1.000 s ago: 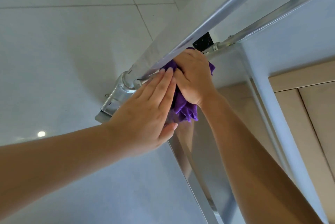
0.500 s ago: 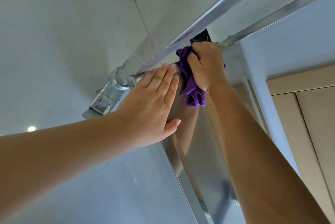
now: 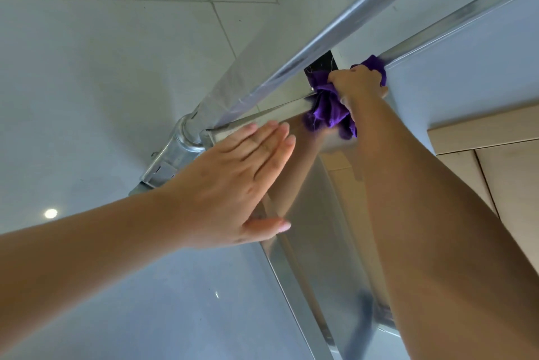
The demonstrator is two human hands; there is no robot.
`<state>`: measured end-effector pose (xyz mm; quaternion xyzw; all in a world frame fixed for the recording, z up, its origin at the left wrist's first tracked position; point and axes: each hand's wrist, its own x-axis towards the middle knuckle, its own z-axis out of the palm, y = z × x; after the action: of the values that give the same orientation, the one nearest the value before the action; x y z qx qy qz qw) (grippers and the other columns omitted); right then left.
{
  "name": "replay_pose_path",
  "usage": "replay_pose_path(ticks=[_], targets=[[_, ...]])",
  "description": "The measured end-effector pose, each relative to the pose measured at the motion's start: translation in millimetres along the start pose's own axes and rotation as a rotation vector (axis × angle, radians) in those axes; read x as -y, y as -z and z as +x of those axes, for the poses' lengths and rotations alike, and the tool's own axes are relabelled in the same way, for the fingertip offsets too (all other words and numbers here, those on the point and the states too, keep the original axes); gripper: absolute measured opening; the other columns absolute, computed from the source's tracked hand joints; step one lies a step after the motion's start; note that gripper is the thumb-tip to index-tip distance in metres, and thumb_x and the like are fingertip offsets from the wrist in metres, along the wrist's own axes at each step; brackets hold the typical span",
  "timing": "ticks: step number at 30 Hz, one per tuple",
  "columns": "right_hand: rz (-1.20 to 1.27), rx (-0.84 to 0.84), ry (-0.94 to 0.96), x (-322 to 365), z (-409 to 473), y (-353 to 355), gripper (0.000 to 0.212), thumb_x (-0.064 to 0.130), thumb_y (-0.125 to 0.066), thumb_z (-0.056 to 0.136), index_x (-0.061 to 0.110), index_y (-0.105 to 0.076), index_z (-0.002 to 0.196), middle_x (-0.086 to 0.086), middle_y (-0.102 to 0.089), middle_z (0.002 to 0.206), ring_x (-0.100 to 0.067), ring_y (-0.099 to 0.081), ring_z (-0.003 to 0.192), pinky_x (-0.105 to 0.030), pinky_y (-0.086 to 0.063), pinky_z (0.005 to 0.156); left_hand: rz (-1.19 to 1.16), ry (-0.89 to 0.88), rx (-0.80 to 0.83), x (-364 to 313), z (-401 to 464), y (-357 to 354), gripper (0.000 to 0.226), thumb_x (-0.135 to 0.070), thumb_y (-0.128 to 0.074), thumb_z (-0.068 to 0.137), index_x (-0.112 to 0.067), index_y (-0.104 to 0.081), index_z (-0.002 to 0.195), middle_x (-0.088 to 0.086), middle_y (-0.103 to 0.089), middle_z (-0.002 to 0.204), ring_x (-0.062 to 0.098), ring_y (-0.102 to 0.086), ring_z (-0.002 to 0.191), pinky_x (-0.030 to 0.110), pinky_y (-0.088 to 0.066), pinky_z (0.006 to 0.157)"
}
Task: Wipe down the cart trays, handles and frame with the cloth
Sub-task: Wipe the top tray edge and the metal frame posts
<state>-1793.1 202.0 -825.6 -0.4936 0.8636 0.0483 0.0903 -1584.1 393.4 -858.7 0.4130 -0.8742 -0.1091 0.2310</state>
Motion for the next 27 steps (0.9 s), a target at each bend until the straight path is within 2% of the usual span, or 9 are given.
replay_pose_path(ticks=[2, 5, 8, 11, 13, 16, 20, 23, 27], targets=[[0.026, -0.001, -0.023, 0.0, 3.6, 1.3, 0.049, 0.026, -0.047, 0.075, 0.009, -0.050, 0.122, -0.010, -0.038, 0.139, -0.033, -0.028, 0.128, -0.036, -0.024, 0.082, 0.007, -0.046, 0.012, 3.8, -6.6, 1.9, 0.094, -0.067, -0.032, 0.084, 0.010, -0.032, 0.139, 0.027, -0.032, 0.145, 0.036, -0.031, 0.136, 0.043, -0.020, 0.111], [0.088, -0.067, -0.048, -3.1, 9.9, 4.5, 0.047, 0.025, -0.044, 0.077, 0.008, -0.052, 0.121, -0.009, -0.045, 0.132, -0.034, -0.034, 0.125, -0.034, -0.027, 0.077, 0.039, -0.054, 0.035, 6.5, -6.9, -0.3, 0.105, -0.075, -0.036, 0.076, 0.008, -0.031, 0.140, 0.025, -0.028, 0.147, 0.035, -0.027, 0.138, 0.043, -0.018, 0.112], [0.087, -0.061, 0.011, -0.3, 1.7, 6.1, 0.025, 0.029, -0.042, 0.077, 0.012, -0.056, 0.089, -0.007, -0.054, 0.104, -0.033, -0.042, 0.119, -0.037, -0.035, 0.082, 0.010, -0.110, 0.055, 11.5, -4.7, 0.7, 0.116, -0.079, -0.042, 0.067, 0.006, -0.023, 0.144, 0.022, -0.022, 0.151, 0.029, -0.018, 0.140, 0.038, -0.010, 0.114], [0.021, -0.028, 0.063, 2.5, -7.2, 1.6, 0.023, 0.035, -0.036, 0.083, 0.025, -0.037, 0.063, -0.006, -0.046, 0.098, -0.029, -0.046, 0.107, -0.036, -0.034, 0.089, 0.001, -0.126, 0.061, 15.5, -7.4, 0.9, 0.121, -0.075, -0.053, 0.064, 0.004, -0.011, 0.146, 0.020, -0.015, 0.153, 0.028, -0.013, 0.141, 0.035, -0.007, 0.115], [-0.016, -0.044, 0.118, 5.4, -14.4, 0.0, 0.028, 0.036, -0.036, 0.086, 0.026, -0.035, 0.060, -0.004, -0.047, 0.085, -0.021, -0.040, 0.092, -0.030, -0.030, 0.079, 0.022, -0.132, 0.058, 17.2, -6.9, 0.2, 0.125, -0.073, -0.061, 0.062, 0.005, -0.009, 0.145, 0.021, -0.016, 0.152, 0.029, -0.015, 0.141, 0.036, -0.008, 0.115], [-0.021, -0.071, 0.219, 10.1, -32.3, -2.1, 0.032, 0.031, -0.037, 0.085, 0.019, -0.034, 0.056, 0.001, -0.037, 0.064, -0.019, -0.037, 0.084, -0.033, -0.030, 0.073, 0.038, -0.136, 0.061, 19.2, -3.2, 0.3, 0.130, -0.074, -0.066, 0.057, 0.008, -0.014, 0.142, 0.025, -0.021, 0.149, 0.032, -0.018, 0.138, 0.039, -0.012, 0.113], [-0.030, -0.076, 0.311, 19.9, -65.6, -8.9, 0.031, 0.033, -0.039, 0.086, 0.017, -0.037, 0.059, -0.005, -0.046, 0.075, -0.022, -0.043, 0.075, -0.034, -0.035, 0.068, 0.061, -0.147, 0.063, 19.0, -3.2, -3.2, 0.125, -0.074, -0.059, 0.058, 0.009, -0.017, 0.142, 0.026, -0.024, 0.148, 0.033, -0.019, 0.138, 0.040, -0.011, 0.113], [0.005, -0.103, 0.363, 24.1, -90.9, -13.2, 0.031, 0.035, -0.040, 0.086, 0.020, -0.039, 0.060, 0.000, -0.047, 0.078, -0.023, -0.049, 0.089, -0.038, -0.043, 0.081, 0.062, -0.149, 0.050, 20.2, -3.0, -3.7, 0.122, -0.074, -0.054, 0.060, 0.010, -0.019, 0.141, 0.027, -0.024, 0.148, 0.034, -0.020, 0.138, 0.040, -0.012, 0.113], [0.040, -0.047, 0.437, 22.2, -112.8, -15.9, 0.028, 0.033, -0.036, 0.089, 0.023, -0.045, 0.065, -0.002, -0.059, 0.100, -0.024, -0.038, 0.123, -0.045, -0.034, 0.101, 0.051, -0.149, 0.025, 21.6, -1.6, -2.2, 0.119, -0.074, -0.050, 0.062, 0.012, -0.021, 0.139, 0.030, -0.025, 0.147, 0.037, -0.025, 0.138, 0.042, -0.015, 0.113]])
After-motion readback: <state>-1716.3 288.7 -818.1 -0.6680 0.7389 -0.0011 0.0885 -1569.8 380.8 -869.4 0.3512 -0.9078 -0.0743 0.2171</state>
